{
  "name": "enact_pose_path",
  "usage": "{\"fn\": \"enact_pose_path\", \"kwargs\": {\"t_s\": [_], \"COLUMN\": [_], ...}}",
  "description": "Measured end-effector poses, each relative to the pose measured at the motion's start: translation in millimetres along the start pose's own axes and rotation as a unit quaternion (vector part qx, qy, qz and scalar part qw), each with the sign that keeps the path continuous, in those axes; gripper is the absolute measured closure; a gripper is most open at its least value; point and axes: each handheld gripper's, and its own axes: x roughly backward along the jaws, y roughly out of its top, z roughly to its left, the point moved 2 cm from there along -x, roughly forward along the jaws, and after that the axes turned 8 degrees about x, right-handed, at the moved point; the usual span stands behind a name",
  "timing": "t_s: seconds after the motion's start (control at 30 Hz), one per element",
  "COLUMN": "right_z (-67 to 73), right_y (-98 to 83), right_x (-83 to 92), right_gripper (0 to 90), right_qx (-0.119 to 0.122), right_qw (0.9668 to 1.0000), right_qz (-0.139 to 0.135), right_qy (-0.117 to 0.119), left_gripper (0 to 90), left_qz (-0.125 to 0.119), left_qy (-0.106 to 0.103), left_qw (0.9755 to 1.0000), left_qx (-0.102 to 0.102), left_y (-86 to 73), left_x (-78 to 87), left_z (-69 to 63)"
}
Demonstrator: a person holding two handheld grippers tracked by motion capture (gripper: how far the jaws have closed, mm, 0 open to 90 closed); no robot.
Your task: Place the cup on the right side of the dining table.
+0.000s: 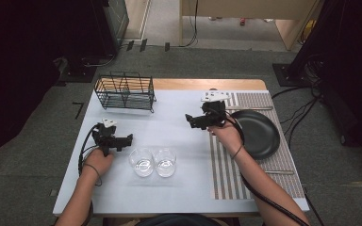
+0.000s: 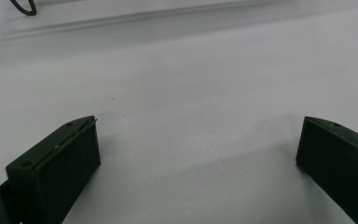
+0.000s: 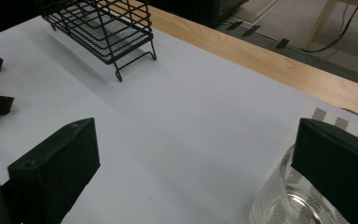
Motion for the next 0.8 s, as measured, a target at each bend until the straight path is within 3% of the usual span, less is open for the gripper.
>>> {"fn": "enact_pose_path", "kwargs": {"t_s": [0.4,0.53,0.8], "right_z": [10.3,12.2,19.1], "right_y": [-1.4,-1.8,-4.8], "right_x": [-4.4,-4.6,-9.1], "right_gripper": [0.7,15.1,14.8], "right_qx": [0.004,-0.001,0.003], "right_qw": [0.9998,0.9999,0.9994], "right_qz": [-0.002,-0.005,-0.003], "right_qy": [0.018,0.014,0.034], "left_gripper": [0.0,0.0,0.0], "left_qz": [-0.001,-0.001,-0.002], "left_qy": [0.000,0.000,0.000], "left_qw": [1.0000,1.0000,1.0000], "left_qx": [0.001,0.002,0.002], "left_y": [-0.1,-0.1,-0.1], "left_x": [-0.1,-0.2,-0.2], "left_z": [-0.2,-0.3,-0.3]}}
